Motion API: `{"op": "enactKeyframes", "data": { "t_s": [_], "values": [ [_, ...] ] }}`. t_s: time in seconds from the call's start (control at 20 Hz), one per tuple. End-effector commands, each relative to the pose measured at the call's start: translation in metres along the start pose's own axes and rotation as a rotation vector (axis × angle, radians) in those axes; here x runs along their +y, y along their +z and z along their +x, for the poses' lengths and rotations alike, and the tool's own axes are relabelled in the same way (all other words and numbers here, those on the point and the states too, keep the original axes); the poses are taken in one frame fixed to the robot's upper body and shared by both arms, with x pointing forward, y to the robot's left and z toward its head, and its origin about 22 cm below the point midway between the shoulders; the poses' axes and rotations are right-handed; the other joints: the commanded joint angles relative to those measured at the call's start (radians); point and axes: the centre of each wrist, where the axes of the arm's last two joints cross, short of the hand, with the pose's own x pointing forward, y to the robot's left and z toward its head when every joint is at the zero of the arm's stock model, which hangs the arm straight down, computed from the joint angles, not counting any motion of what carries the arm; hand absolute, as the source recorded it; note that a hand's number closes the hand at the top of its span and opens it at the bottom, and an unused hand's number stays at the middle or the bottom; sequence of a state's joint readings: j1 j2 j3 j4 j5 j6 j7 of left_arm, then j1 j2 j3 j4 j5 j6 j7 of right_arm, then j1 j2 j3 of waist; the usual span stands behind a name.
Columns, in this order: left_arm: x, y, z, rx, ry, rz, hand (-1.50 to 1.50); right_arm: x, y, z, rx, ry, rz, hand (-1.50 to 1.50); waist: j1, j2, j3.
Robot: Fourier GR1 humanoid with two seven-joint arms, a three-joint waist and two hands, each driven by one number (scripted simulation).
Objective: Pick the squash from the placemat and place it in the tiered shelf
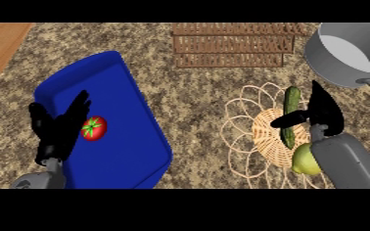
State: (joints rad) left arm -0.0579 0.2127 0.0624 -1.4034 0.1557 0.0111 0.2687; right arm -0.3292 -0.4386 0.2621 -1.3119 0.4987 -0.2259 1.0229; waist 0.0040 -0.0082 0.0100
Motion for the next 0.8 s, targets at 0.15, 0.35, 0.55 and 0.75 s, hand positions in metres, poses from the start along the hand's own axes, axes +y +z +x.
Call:
{"op": "enactKeyframes", "data": {
  "t_s": [0.15,0.35,0.55,0.75],
  "values": [
    [0.001,0.000,-0.030,0.091,0.019,0.005,0.00,0.003,-0.003,0.012,-0.005,0.012,0.036,-1.50,-0.002,0.009,-0.010],
    [-0.021,0.007,-0.015,0.079,-0.001,-0.018,0.00,0.037,-0.002,-0.010,-0.100,0.216,0.203,1.50,0.008,0.010,-0.009],
    [0.012,-0.004,-0.011,0.087,0.015,0.007,0.00,0.022,0.004,0.008,-0.130,0.104,0.181,1.50,-0.004,0.009,-0.010],
    [-0.007,-0.002,-0.021,0.107,0.008,0.003,0.00,0.029,0.016,0.013,-0.211,0.056,0.122,1.50,-0.005,0.008,-0.010]
  ]
}}
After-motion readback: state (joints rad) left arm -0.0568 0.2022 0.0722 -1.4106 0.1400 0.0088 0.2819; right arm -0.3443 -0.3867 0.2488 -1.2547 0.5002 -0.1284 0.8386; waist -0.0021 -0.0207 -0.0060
